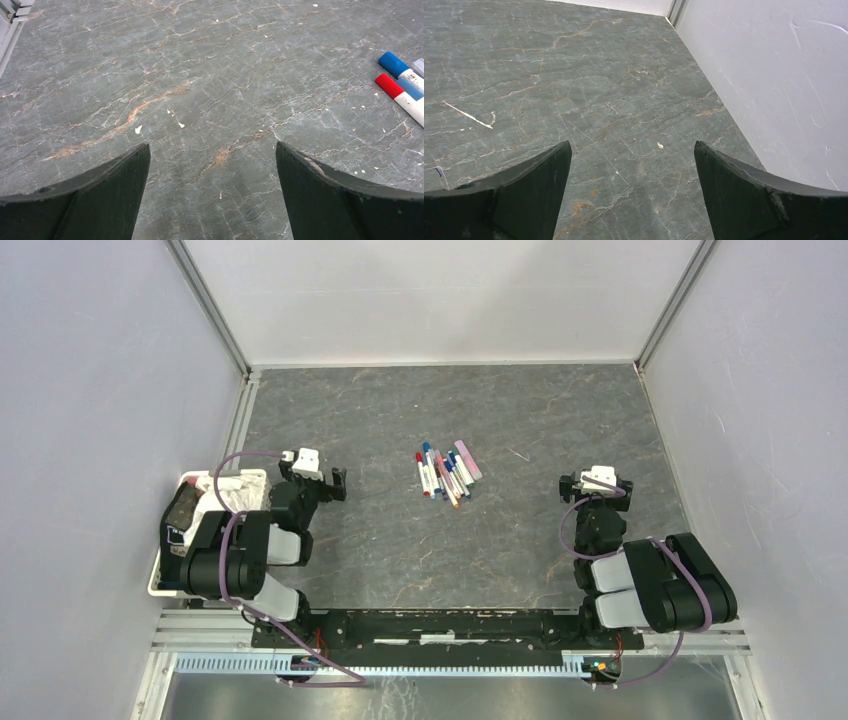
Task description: Open the pen caps
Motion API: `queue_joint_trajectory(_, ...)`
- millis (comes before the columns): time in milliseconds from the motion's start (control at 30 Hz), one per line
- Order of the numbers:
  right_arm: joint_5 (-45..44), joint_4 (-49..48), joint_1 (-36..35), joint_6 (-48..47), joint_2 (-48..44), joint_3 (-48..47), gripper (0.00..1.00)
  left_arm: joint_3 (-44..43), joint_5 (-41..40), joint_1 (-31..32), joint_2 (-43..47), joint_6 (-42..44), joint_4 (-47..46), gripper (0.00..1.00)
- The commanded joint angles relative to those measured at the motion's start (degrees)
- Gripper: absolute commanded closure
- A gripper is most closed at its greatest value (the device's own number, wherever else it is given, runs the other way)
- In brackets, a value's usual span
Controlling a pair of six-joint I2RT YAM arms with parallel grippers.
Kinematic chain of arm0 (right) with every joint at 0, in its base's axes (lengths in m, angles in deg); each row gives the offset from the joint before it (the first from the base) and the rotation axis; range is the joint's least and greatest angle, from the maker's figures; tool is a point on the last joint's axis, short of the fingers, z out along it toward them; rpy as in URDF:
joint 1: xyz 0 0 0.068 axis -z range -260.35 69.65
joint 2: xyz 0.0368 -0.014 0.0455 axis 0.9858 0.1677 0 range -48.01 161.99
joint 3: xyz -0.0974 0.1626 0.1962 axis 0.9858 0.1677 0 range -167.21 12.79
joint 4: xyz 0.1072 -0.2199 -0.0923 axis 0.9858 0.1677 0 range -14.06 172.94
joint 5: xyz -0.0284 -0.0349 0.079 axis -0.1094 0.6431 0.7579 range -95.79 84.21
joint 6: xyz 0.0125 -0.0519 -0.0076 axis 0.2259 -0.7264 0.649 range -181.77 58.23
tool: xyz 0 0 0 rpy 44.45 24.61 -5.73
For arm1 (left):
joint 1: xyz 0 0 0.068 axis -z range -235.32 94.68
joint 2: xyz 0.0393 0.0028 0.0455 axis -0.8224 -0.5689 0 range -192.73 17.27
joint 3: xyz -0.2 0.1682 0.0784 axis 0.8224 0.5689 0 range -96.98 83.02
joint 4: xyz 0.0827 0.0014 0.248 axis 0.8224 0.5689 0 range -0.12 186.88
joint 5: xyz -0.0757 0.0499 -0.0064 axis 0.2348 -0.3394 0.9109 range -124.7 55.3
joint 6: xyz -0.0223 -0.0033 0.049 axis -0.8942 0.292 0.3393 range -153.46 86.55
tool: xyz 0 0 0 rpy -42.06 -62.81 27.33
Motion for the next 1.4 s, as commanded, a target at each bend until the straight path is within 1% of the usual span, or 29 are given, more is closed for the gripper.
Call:
queue_joint_trajectory(0, 0.7, -1.5, 0.4, 0.9, -0.6, 6.2, 0.02, -0.9, -0.5, -0.3, 0.0, -2.9, -1.1, 0.00)
queue_joint_trajectory(100, 1.2, -0.9, 1.1, 1.6, -0.9, 5.9, 0.02, -1.4, 0.0, -0.3, -0.4, -3.0, -0.8, 0.00)
queue_joint_trajectory(133, -0.9, -0.7, 1.1, 2.0, -1.3, 5.7, 0.02, -1.2, 0.0, -0.3, -0.3, -3.0, -1.2, 0.00)
queue_joint_trajectory(167, -2.1, 1.5, 1.2, 2.7, -2.9, 5.3, 0.02, -0.9, -0.2, -0.3, 0.0, -3.3, -1.6, 0.00)
queue_joint_trajectory(200, -2.7, 5.4, 1.2, 2.9, -5.0, 4.1, 0.02, -1.3, -0.3, -1.1, 0.8, -3.8, 0.0, 0.00)
queue_joint_trajectory(233, -3.6, 13.0, 1.2, 3.6, -7.5, 1.7, 0.02, -2.8, -0.2, -2.6, 2.3, -4.6, 4.5, 0.00)
queue_joint_trajectory(267, -3.5, 19.6, 1.2, 3.7, -9.8, -1.5, 0.02, -6.8, 0.4, -3.5, 4.7, -4.7, 11.7, 0.00)
queue_joint_trajectory(333, -4.0, 29.1, 1.2, 6.0, -12.7, -6.1, 0.02, -14.7, 1.5, -4.3, 6.5, -4.7, 27.0, 0.00)
queue_joint_trajectory(367, -3.7, 33.5, 1.0, 7.1, -14.5, -8.7, 0.02, -18.5, 1.7, -4.4, 6.9, -3.6, 33.2, 0.00)
queue_joint_trajectory(433, -1.5, 37.6, 1.1, 9.2, -17.2, -11.6, 0.02, -24.1, 1.5, -4.6, 7.9, -2.2, 42.8, 0.00)
queue_joint_trajectory(467, -1.6, 39.2, 1.3, 13.2, -18.2, -12.9, 0.02, -26.4, 1.5, -4.9, 8.5, -2.1, 46.5, 0.00)
queue_joint_trajectory(500, -5.4, 43.0, 1.3, 21.0, -18.6, -14.2, 0.02, -29.0, 1.4, -5.2, 9.1, -2.3, 50.5, 0.00)
queue_joint_trajectory(533, -9.5, 49.4, 1.7, 27.6, -18.5, -17.5, 0.02, -31.8, 0.7, -5.4, 9.4, -2.6, 54.7, 0.00)
queue_joint_trajectory(567, -11.2, 57.8, 3.1, 32.3, -17.9, -20.9, 0.02, -35.0, 0.2, -5.6, 9.3, -2.6, 59.1, 0.00)
queue_joint_trajectory(633, -5.1, 63.4, 4.7, 31.7, -14.8, -26.9, 0.02, -41.1, 1.1, -6.6, 8.5, -2.4, 67.2, 0.00)
queue_joint_trajectory(700, 3.9, 64.9, 4.4, 29.0, -10.8, -31.8, 0.02, -46.0, 3.0, -7.8, 7.7, -3.0, 74.0, 0.00)
queue_joint_trajectory(733, 7.1, 66.1, 3.9, 28.6, -8.6, -34.2, 0.02, -48.1, 3.9, -8.3, 7.1, -2.9, 76.8, 0.00)
queue_joint_trajectory(767, 7.8, 68.7, 2.4, 28.7, -5.8, -37.8, 0.02, -49.9, 4.5, -8.7, 6.6, -2.6, 80.0, 0.00)
queue_joint_trajectory(867, 7.5, 74.4, -3.7, 25.6, 3.0, -46.8, 0.02, -52.6, 6.6, -9.8, 5.8, -2.1, 84.1, 0.00)
queue_joint_trajectory(1033, 15.9, 75.6, -10.7, 21.5, 15.1, -55.8, 0.03, -53.6, 7.8, -10.0, 6.0, -0.4, 89.7, 0.00)
queue_joint_trajectory(1100, 18.0, 76.7, -12.9, 20.9, 19.2, -59.9, 0.09, -53.7, 7.9, -10.0, 6.7, 0.8, 92.0, 0.00)
queue_joint_trajectory(1233, 20.3, 76.8, -16.0, 20.5, 24.9, -63.4, 0.31, -52.5, 8.5, -10.0, 9.4, 3.4, 95.4, 0.00)
queue_joint_trajectory(1267, 20.9, 76.6, -16.6, 20.5, 25.6, -63.8, 0.34, -52.2, 8.7, -10.0, 10.2, 3.9, 96.0, 0.00)
queue_joint_trajectory(1367, 21.3, 76.5, -17.9, 20.1, 27.7, -64.9, 0.38, -51.3, 9.8, -10.0, 12.6, 5.0, 97.7, 0.00)
